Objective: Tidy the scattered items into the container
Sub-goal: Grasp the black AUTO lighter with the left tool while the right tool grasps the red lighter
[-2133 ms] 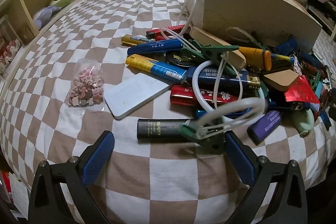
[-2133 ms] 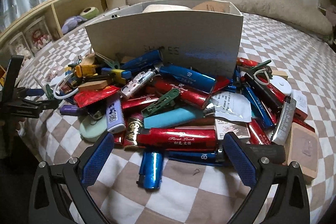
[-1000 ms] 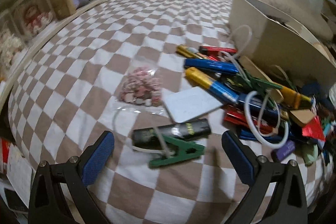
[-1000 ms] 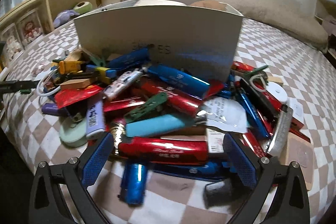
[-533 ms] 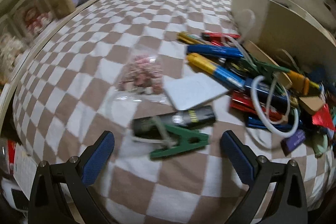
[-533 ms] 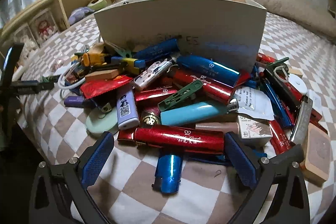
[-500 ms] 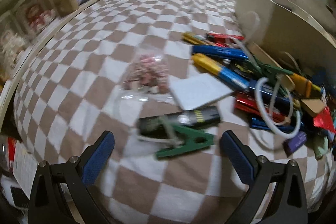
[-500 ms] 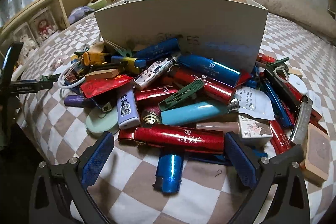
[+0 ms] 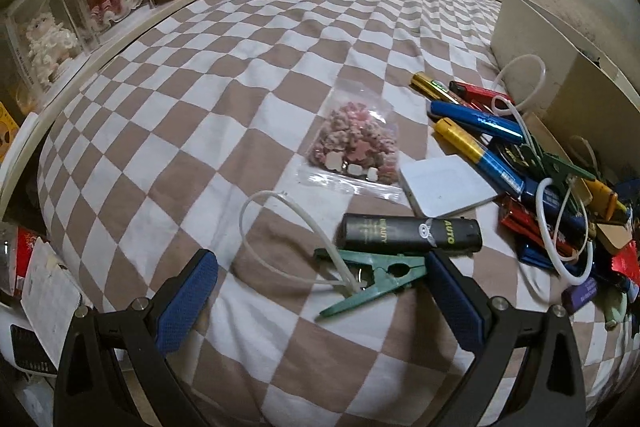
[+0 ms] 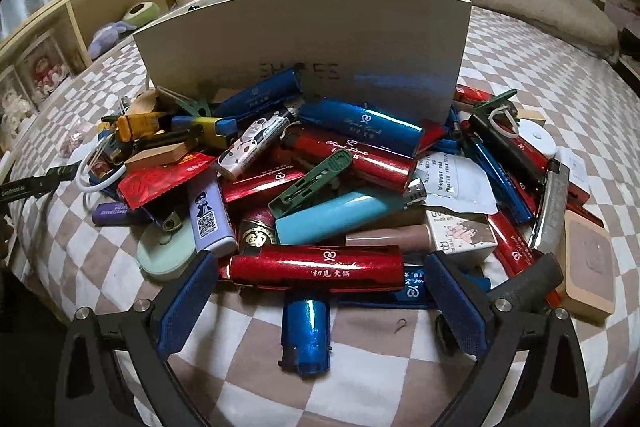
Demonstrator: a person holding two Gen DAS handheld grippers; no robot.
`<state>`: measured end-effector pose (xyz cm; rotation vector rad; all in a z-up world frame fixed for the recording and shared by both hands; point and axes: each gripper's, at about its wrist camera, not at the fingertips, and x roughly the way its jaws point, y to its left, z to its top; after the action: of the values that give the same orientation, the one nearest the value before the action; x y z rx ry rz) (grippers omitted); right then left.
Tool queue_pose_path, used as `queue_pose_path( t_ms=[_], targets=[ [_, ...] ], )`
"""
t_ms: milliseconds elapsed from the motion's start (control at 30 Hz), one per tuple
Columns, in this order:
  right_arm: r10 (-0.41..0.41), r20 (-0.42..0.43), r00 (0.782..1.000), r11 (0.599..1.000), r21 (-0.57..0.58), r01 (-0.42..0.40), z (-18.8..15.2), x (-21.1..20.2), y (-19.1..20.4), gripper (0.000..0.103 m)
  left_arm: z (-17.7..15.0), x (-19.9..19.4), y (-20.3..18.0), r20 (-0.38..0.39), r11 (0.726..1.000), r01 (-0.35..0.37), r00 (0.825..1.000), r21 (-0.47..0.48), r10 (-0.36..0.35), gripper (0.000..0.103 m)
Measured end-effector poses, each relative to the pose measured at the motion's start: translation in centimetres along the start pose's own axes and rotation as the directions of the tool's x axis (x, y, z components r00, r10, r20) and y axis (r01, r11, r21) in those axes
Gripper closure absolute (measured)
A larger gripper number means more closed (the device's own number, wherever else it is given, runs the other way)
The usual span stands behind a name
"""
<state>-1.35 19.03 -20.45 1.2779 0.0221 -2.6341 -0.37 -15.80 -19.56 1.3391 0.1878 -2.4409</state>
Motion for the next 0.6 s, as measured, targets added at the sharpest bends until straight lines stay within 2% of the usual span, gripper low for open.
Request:
queue_pose_path(
  t_ms=[33,367,600],
  targets=[
    [-0.003,0.002,1.0,1.0,-0.001,0.003,0.0,-0.1,-0.1,0.02,0.0,0.0,0.1,0.001,1.0,-0.006,1.0,-0.002,0.006,0.0],
    [-0.001,-0.002,1.0,1.0,-0.016,0.001,-0.1,-0.3,0.1,0.02,0.9,0.2,2.8,0.012,0.994,-0.069,0.997,-0.084,0.07,0.0],
    [0.006,-0.004,1.0,1.0,-0.025,-0.007,-0.2,-0.4,0.7,0.02,2.3,0.7,3.4,0.043,0.989,-0.132,0.99,-0.068,0.135,0.0]
  ],
)
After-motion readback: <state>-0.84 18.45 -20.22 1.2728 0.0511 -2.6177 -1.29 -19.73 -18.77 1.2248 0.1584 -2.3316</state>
